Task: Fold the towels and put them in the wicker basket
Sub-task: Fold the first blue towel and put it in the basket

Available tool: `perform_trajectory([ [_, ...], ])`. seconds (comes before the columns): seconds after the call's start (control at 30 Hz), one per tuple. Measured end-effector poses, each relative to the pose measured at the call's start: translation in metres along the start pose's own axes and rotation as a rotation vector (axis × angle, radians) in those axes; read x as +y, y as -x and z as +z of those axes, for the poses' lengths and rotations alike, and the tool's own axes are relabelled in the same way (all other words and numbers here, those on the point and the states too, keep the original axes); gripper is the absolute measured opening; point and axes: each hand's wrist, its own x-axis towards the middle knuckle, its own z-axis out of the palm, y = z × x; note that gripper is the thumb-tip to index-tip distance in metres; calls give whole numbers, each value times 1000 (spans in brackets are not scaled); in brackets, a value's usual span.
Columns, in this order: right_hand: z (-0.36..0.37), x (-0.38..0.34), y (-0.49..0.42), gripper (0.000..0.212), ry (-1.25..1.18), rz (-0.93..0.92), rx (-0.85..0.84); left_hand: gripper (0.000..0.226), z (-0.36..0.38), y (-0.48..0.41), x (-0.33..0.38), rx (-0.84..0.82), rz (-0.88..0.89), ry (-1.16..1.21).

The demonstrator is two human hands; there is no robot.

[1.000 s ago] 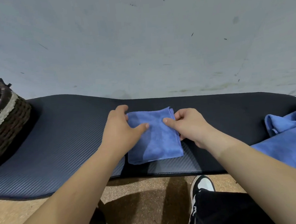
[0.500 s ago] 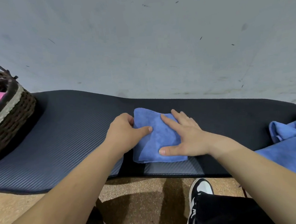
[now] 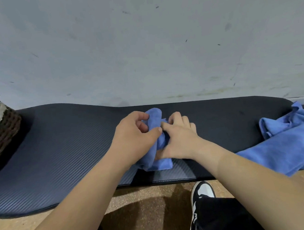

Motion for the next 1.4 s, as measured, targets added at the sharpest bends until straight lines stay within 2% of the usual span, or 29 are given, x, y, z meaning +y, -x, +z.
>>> perform_trajectory([
  [0.13, -10, 5, 0, 61, -303, -16, -125, 33, 12, -3, 3, 55, 41, -87],
  [0.23, -15, 17, 1, 43, -501, -55, -151, 16, 21, 1, 7, 22, 56, -119],
  [0.33, -18, 28, -1, 50, -580, -15, -126, 15, 25, 4, 2, -49, 83, -172],
  [0.4, -20, 30, -3, 48, -681, 82, -92, 31, 22, 2, -4, -54, 92, -167],
  [0.47, -23, 27, -2, 26, -779, 172, -37, 60, 22, -3, -14, -1, 110, -210],
  [0.5, -23, 24, 0, 27, -804, 199, -21, 78, 24, -5, -19, 17, 99, -229],
  [0.53, -23, 21, 0, 37, -815, 218, -8, 93, 26, -5, -22, 15, 69, -221],
  [0.57, -23, 19, 0, 43, -824, 222, 3, 99, 28, -5, -23, -2, 34, -193],
  [0.73, -21, 18, -3, 29, -813, 193, 67, 67, 32, -3, -22, -77, 29, 25],
  [0.83, -24, 23, -5, 40, -936, 151, 47, 60, 20, -1, -17, -129, 52, 153],
  [0.97, -33, 19, 3, 48, -1234, 19, -206, 61, -11, 10, -9, -173, 152, 234],
  [1.03, -35, 13, 5, 59, -1286, -13, -336, 61, -28, 18, -9, -171, 195, 222],
  [1.1, -34, 1, 5, 64, -1297, -14, -388, 54, -44, 25, -16, -160, 170, 198],
  [1.17, -30, -16, 3, 55, -1292, 11, -368, 40, -61, 31, -26, -203, 86, 162],
  [1.27, -22, -44, 0, 21, -1340, 58, -278, 30, -87, 39, -46, -295, -22, 102],
  [1.4, -9, -82, 0, 27, -1455, 99, -210, 48, -128, 43, -67, -269, -97, 328],
])
